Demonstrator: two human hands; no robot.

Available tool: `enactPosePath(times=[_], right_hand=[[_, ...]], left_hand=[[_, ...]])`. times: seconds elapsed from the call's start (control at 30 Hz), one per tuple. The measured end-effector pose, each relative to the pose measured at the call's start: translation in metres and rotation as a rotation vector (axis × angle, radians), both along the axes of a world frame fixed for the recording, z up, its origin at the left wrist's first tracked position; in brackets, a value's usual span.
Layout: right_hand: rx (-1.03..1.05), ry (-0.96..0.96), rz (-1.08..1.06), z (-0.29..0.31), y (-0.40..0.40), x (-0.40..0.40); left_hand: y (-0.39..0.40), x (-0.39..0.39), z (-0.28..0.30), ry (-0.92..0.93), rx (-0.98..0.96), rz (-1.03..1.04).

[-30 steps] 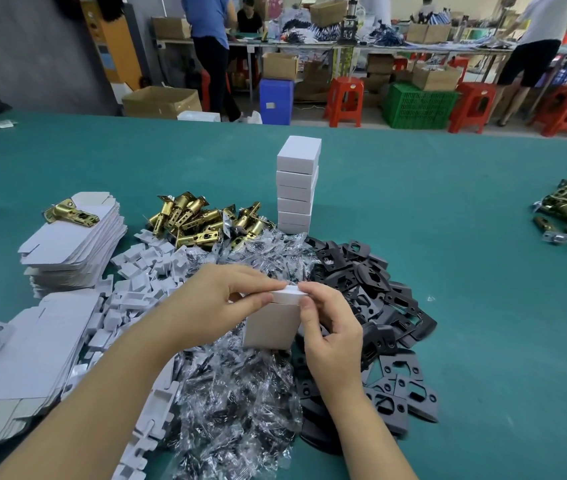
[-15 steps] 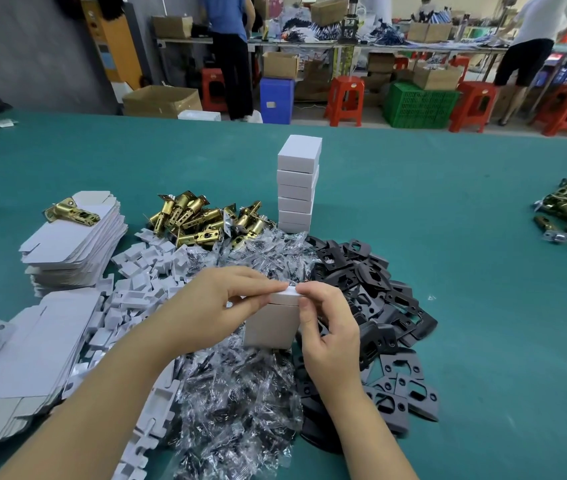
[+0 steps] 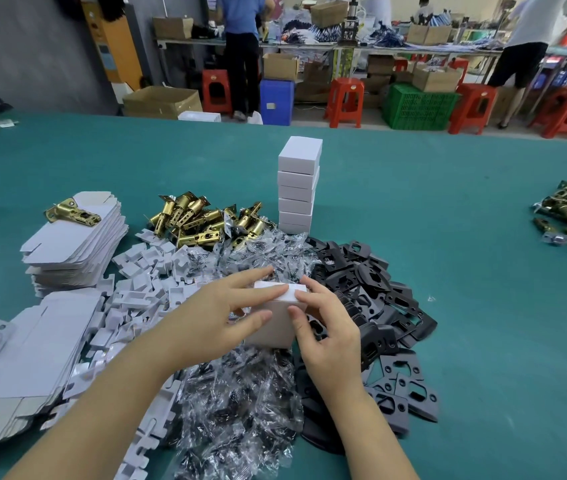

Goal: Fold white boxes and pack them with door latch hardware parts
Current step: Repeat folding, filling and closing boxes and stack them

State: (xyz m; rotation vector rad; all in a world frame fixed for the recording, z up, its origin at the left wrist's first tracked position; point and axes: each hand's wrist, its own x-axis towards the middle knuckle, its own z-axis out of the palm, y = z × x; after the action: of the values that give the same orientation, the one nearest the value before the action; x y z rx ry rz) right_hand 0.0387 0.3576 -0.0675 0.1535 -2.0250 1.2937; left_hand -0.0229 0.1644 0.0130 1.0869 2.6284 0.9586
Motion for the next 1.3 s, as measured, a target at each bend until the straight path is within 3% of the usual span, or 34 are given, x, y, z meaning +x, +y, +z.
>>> enactPosePath(times=[0.13,0.23,0.47,0.6,0.77,0.93,1.03,1.17,1.3], right_hand=[[-0.031,-0.035,0.029,0.001,-0.001,-0.001],[-0.037,-0.051,0.049,0.0,-0.001,-0.001],[-0.035,-0.008,0.058,0.0,-0.006,0.001],[-0.048,-0.029,0.063,0.001,-0.007,0.001],[-0.179,-0.275,0.173,0.002,-0.006,0.002],[-0.071,-0.494,0.257,-0.003,-0.005,-0.005],[-0.043,-0.429,0.215,-0.003,-0.008,-0.005],[0.014,-0.186,0.115,-0.002,-0.011,-0.004],[0.095,-0.067,0.018,-0.005,-0.01,-0.006]], left_hand=[[0.001,0.003,-0.002,0.127,-0.014,0.008],[0.002,0.003,-0.001,0.334,-0.042,0.032],[0.031,0.003,0.012,0.31,-0.517,0.135],[0.041,0.006,0.02,0.42,-0.617,0.153],[0.049,0.003,0.021,0.383,-0.59,0.108],[0.04,-0.004,0.03,0.1,-0.437,0.105],[0.034,-0.002,0.037,0.133,-0.424,0.165],[0.031,0.006,0.042,0.238,-0.495,0.272],[0.026,0.007,0.038,0.059,-0.483,0.194]])
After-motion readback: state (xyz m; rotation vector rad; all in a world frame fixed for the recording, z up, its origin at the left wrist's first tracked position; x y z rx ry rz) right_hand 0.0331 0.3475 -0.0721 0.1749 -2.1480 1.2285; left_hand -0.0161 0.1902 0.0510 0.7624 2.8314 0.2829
